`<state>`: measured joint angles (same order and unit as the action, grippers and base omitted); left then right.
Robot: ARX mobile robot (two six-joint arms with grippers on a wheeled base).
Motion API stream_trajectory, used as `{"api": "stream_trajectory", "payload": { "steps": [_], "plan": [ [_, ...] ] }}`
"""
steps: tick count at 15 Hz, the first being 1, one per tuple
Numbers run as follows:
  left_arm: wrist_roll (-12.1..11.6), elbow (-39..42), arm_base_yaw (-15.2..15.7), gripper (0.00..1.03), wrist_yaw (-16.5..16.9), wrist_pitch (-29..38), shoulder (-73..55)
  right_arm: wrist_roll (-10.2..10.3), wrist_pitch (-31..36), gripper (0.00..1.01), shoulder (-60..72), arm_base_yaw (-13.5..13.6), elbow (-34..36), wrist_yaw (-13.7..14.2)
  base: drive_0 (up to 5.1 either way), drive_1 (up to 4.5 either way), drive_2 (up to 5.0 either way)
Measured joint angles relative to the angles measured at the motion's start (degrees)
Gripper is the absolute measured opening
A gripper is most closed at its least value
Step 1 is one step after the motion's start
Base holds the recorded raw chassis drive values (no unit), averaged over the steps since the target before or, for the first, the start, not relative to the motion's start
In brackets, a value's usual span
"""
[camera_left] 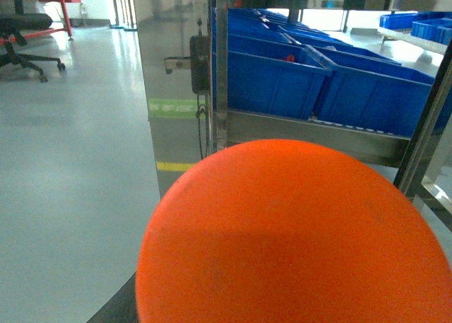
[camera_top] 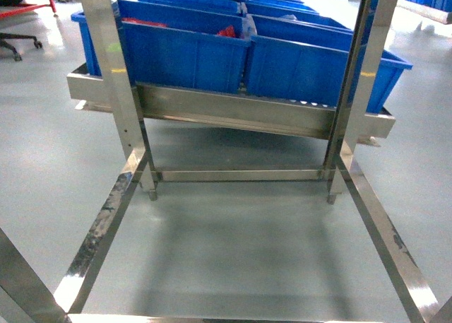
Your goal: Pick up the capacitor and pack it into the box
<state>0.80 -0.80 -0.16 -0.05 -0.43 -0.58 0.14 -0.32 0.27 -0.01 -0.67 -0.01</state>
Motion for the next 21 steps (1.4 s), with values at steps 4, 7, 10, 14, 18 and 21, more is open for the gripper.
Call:
{"api": "stream_trajectory", "payload": {
  "steps": [4, 7, 10, 14, 18, 21],
  "plan": [
    [0.0, 0.0, 0.0, 0.44, 0.0, 0.0, 0.0, 0.0, 0.0, 0.98, 0.0, 0.0, 0.0, 0.0, 0.0, 0.0, 0.0],
    [0.0, 0.0, 0.0, 0.44, 0.0, 0.0, 0.0, 0.0, 0.0, 0.98, 0.0, 0.0, 0.0, 0.0, 0.0, 0.0, 0.0],
    [0.0, 0.0, 0.0, 0.44, 0.1, 0.0, 0.0, 0.0, 0.1, 0.98, 0.0, 0.0, 0.0, 0.0, 0.0, 0.0, 0.0],
    [0.0, 0.0, 0.0, 0.44, 0.1, 0.0, 0.0, 0.0, 0.1, 0.98, 0.0, 0.0, 0.0, 0.0, 0.0, 0.0, 0.0],
    [0.0, 0.0, 0.0, 0.44, 0.1, 0.0, 0.0, 0.0, 0.0, 0.98, 0.0, 0.0, 0.0, 0.0, 0.0, 0.0, 0.0],
    [0.0, 0.0, 0.0, 0.44, -0.1, 0.0, 0.0, 0.0, 0.1, 0.98, 0.0, 0.0, 0.0, 0.0, 0.0, 0.0, 0.0]
  ]
}}
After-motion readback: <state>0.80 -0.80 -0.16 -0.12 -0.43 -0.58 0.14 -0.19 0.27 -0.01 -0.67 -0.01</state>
